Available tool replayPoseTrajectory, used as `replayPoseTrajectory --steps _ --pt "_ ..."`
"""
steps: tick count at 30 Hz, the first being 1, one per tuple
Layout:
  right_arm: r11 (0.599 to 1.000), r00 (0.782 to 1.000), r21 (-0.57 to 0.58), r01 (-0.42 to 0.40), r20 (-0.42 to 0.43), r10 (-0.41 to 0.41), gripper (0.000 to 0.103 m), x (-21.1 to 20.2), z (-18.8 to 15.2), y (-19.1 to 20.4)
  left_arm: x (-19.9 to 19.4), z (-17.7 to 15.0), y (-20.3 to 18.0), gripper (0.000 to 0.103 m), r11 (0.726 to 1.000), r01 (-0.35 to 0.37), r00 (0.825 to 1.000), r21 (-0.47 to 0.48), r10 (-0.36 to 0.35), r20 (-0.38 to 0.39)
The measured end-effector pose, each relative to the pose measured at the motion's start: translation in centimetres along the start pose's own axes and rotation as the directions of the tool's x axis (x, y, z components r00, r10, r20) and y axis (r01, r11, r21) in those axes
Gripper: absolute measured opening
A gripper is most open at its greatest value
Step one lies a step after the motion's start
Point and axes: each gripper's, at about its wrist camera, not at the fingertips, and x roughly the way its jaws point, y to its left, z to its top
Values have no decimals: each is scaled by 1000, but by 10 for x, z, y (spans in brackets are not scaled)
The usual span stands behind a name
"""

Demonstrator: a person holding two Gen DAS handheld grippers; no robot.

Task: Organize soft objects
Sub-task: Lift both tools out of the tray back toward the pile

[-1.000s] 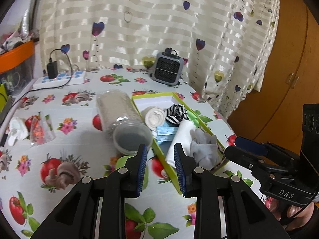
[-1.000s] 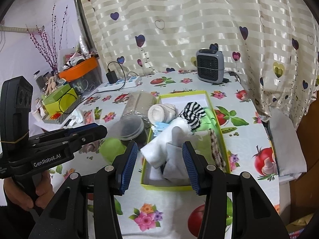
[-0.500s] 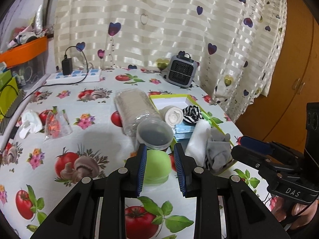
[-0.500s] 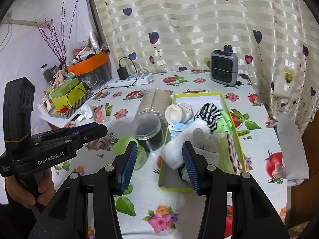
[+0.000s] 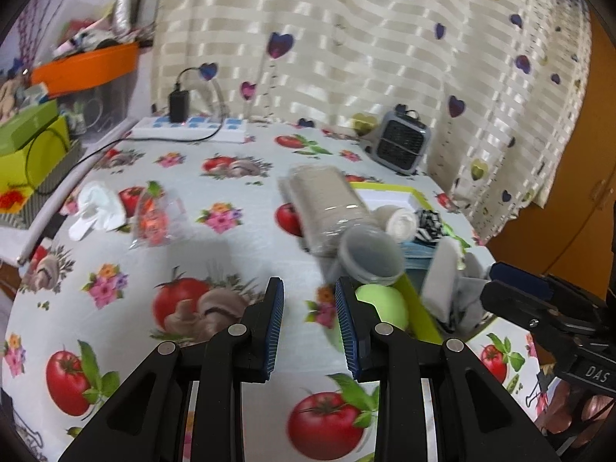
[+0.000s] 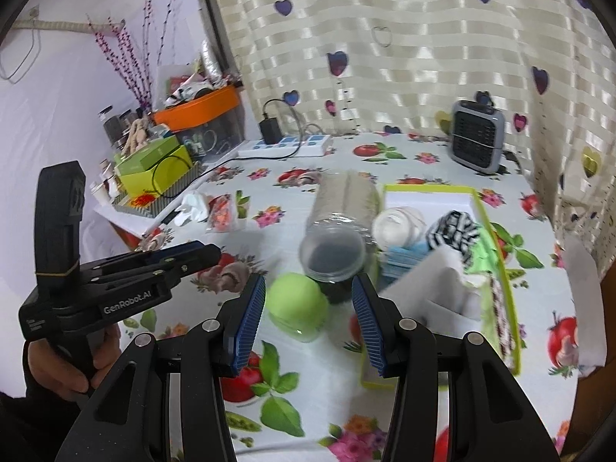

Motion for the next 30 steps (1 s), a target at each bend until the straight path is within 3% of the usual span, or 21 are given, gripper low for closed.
replayPoseTrajectory --steps 17,30 --pt "984 990 -122 -128 -72 120 48 54 44 60 -16 -5 100 27 976 -130 991 -176 133 6" --pt "963 959 -153 -220 -216 184 52 131 91 99 -15 6 166 27 948 -219 975 -229 224 -4"
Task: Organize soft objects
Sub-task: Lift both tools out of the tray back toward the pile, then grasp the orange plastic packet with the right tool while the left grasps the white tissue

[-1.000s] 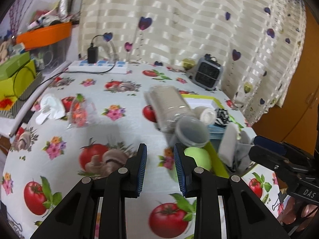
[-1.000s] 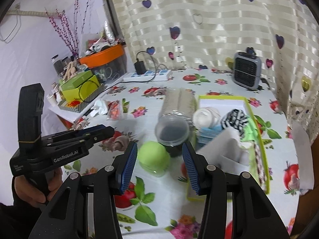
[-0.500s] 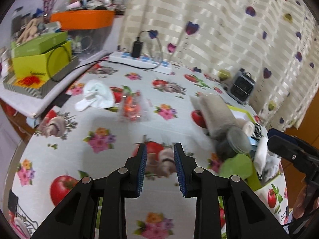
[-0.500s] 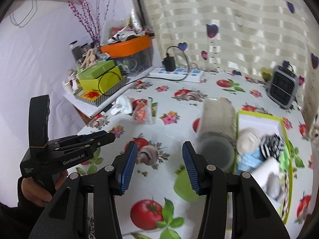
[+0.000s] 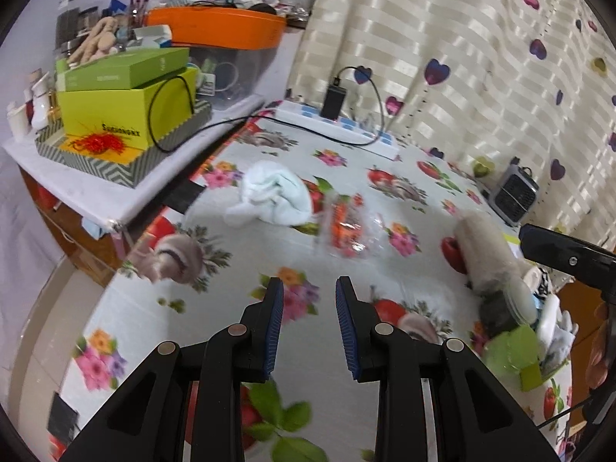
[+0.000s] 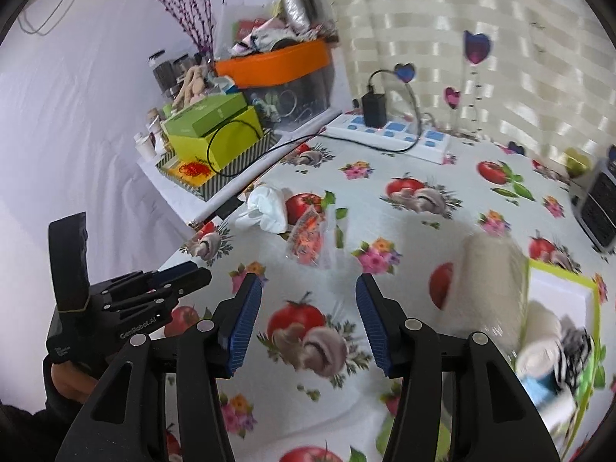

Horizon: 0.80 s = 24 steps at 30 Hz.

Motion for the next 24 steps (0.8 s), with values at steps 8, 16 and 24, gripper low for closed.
replayPoseTrajectory --steps 8,16,24 --pt "1000 994 -16 -9 -106 7 53 60 26 8 18 24 22 27 1000 -20 1000 -7 20 -8" --pt "1000 972 -11 19 -235 -21 54 128 45 2 39 44 36 28 1000 -30 999 -7 30 -16" --pt "998 945 4 62 -321 -58 55 181 48 -7 59 69 42 37 1000 -10 1000 -3 10 4"
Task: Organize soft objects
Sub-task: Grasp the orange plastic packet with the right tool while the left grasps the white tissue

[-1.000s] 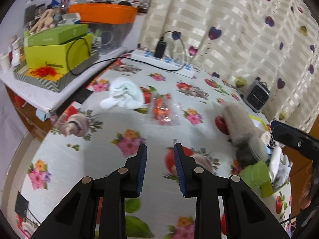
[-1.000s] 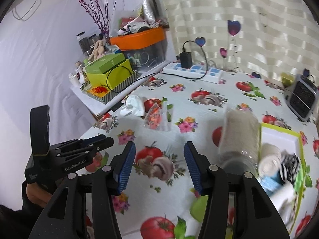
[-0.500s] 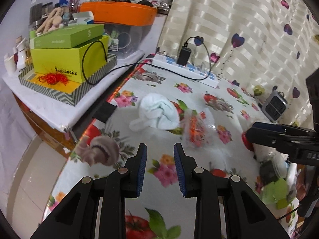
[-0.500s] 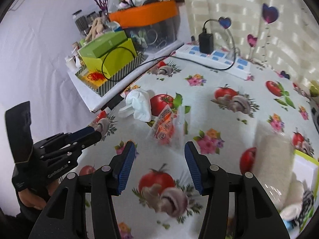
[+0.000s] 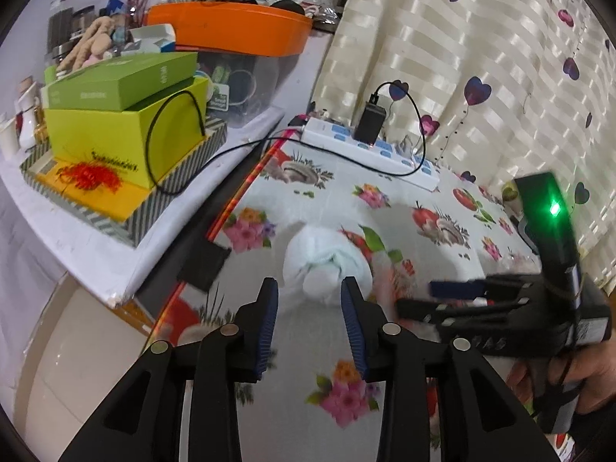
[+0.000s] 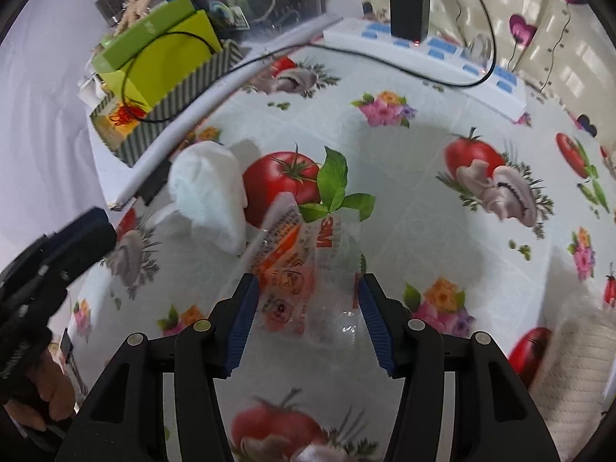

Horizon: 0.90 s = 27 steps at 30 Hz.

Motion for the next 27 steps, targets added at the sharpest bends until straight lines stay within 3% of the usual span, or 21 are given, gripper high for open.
replayPoseTrajectory --steps 7,8,9,10,13,27 --pt "998 998 -20 55 -6 -55 54 12 5 8 31 13 -2 39 1000 30 999 3 -30 -20" --pt "998 998 -23 61 -8 -61 51 13 5 8 35 14 -2 39 1000 30 999 0 -30 -26" --pt "998 998 -24 62 -8 -62 35 12 5 8 40 14 -2 39 1000 28 999 -3 -29 -32" --pt "998 999 -19 52 -7 -52 26 11 5 7 44 14 -1 39 999 31 999 -6 -31 -35" --pt "997 997 -23 73 8 -73 15 5 4 4 51 15 -3 41 999 49 998 -9 -49 -36" --pt "997 997 34 65 45 -67 13 -24 -6 -23 83 18 -29 43 996 81 993 26 -79 -86"
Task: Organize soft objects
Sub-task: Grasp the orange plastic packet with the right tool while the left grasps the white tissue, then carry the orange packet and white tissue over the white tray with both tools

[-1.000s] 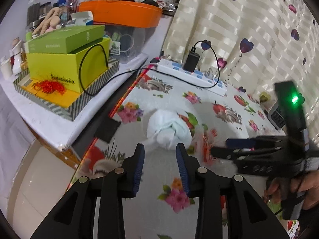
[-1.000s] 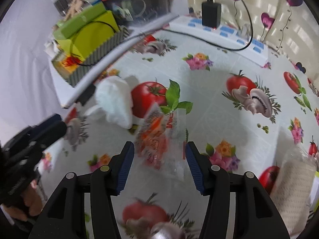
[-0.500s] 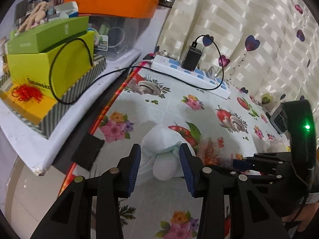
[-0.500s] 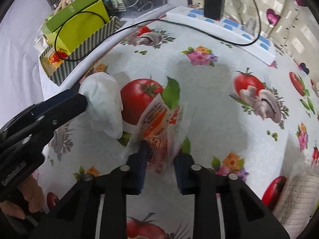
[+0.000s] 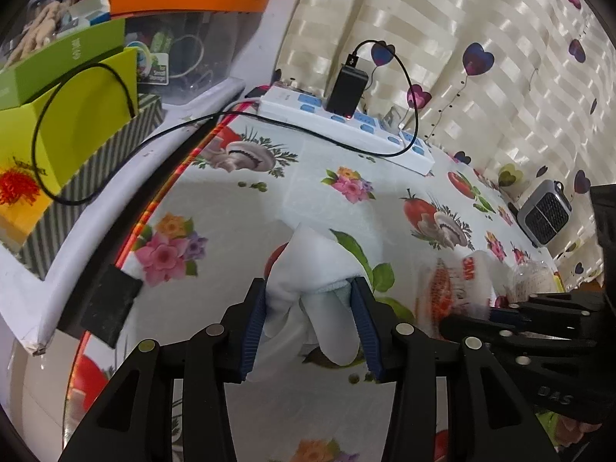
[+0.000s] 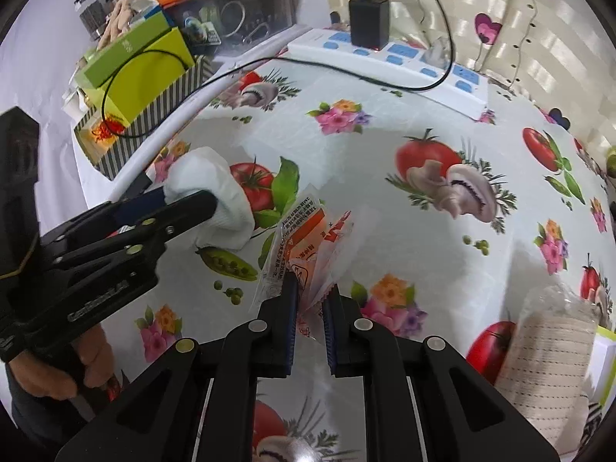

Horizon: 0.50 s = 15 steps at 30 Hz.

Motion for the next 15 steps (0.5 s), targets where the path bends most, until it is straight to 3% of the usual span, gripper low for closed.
replayPoseTrajectory --steps 2,8,15 --pt "1000 1000 2 -4 12 4 13 -6 -1 -3 1 0 -2 42 1000 -2 1000 1 2 5" --pt "999 998 22 -26 62 25 13 -29 -8 -13 -4 -2 -6 23 1000 -12 1000 -1 12 15" --pt "997 988 42 -65 143 58 13 -67 -30 -24 -29 -17 -14 19 1000 14 999 2 -14 48"
